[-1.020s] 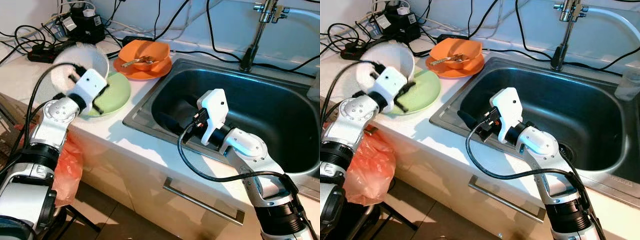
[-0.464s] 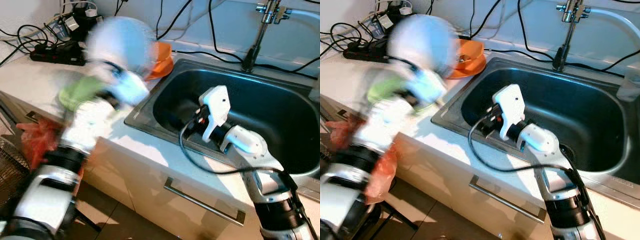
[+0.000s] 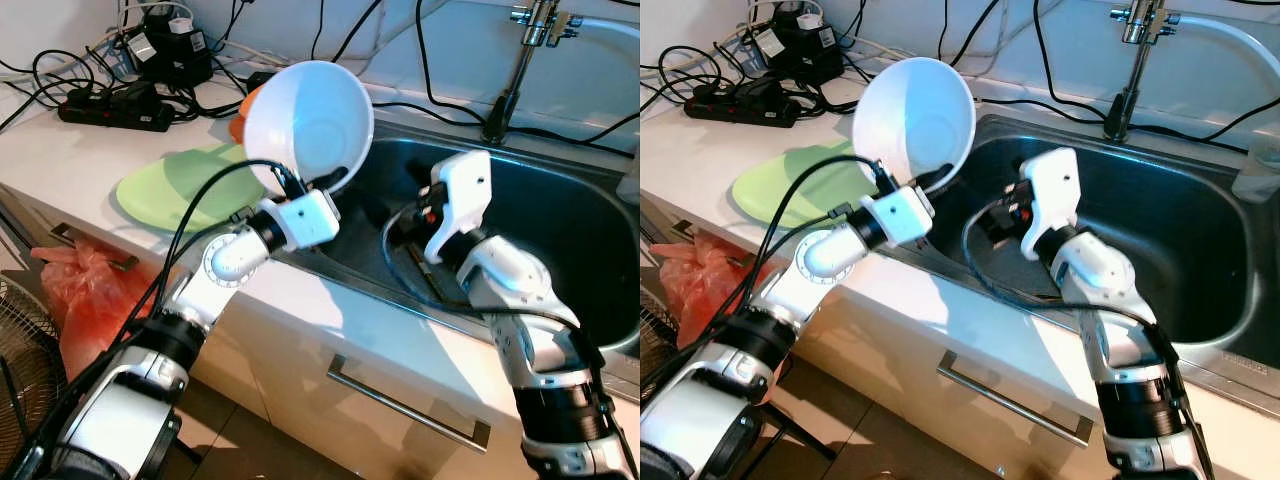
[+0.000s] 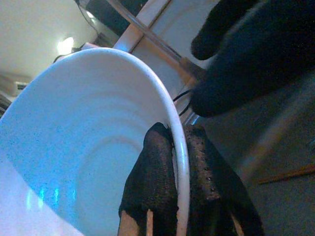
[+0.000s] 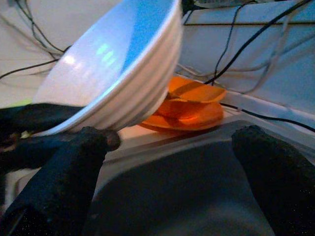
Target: Kitchen organization
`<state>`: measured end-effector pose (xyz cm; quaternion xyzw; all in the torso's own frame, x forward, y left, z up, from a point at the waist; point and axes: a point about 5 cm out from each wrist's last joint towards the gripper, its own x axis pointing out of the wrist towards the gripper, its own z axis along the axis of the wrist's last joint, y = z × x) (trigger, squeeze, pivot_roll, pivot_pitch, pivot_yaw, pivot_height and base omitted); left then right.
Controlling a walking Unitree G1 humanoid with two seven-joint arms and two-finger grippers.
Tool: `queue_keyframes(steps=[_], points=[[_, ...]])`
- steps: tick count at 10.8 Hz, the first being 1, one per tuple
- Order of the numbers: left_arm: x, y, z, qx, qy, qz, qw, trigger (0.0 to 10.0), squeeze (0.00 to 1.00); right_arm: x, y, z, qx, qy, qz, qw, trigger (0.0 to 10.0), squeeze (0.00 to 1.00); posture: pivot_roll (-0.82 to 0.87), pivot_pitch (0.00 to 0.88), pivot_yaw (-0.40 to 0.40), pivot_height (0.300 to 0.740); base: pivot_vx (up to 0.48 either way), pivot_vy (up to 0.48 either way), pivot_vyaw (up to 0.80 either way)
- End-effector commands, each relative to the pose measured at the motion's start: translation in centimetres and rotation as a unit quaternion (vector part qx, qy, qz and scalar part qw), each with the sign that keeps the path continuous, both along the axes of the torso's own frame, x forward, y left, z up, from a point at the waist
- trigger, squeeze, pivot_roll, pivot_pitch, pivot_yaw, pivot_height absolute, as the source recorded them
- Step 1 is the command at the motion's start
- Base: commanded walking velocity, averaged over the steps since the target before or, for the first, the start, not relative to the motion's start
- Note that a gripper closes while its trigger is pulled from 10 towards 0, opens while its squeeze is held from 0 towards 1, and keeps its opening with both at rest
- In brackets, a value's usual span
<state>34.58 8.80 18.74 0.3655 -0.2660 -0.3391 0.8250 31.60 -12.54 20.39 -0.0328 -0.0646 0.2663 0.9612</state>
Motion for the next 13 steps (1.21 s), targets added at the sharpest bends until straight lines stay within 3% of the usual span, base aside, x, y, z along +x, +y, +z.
queue_keyframes(steps=[1, 3, 7, 9, 11, 13], points=[[-0.3, 0.1, 0.8, 0.001, -0.03, -0.007, 1.0, 10.0, 0.0, 0.2, -0.1, 0.4, 0.004, -0.005, -0.007, 1.0, 10.0, 0.0, -0.03, 0.0, 0.044, 0.74, 0.0, 0.0, 0.0], [-0.8, 0.1, 0.2, 0.012, -0.032, -0.019, 0.999, 10.0, 0.0, 0.6, -0.4, 0.5, 0.015, 0.0, -0.021, 1.0, 10.0, 0.0, -0.03, 0.0, 0.042, 0.74, 0.0, 0.0, 0.0], [-1.7, -0.7, -1.4, 0.043, -0.032, -0.046, 0.998, 10.0, 0.0, 1.3, -1.3, 1.3, 0.086, 0.02, -0.046, 0.995, 10.0, 0.0, -0.04, 0.0, 0.046, 0.74, 0.0, 0.0, 0.0], [-2.0, -1.3, -1.9, 0.081, -0.047, -0.066, 0.993, 10.0, 0.0, 1.4, -1.7, 1.3, 0.105, 0.033, -0.056, 0.992, 10.0, 0.0, -0.04, 0.0, 0.047, 0.74, 0.0, 0.0, 0.0], [-1.9, -1.9, -2.6, 0.104, -0.044, -0.077, 0.991, 10.0, 0.0, 1.6, -1.8, 1.6, 0.118, 0.036, -0.059, 0.991, 10.0, 0.0, -0.04, 0.0, 0.046, 0.74, 0.0, 0.0, 0.0], [-1.2, -2.1, -2.3, 0.095, -0.045, -0.058, 0.993, 10.0, 0.0, 1.6, -2.0, 2.0, 0.122, 0.034, -0.063, 0.99, 10.0, 0.0, -0.05, 0.0, 0.048, 0.74, 0.0, 0.0, 0.0]])
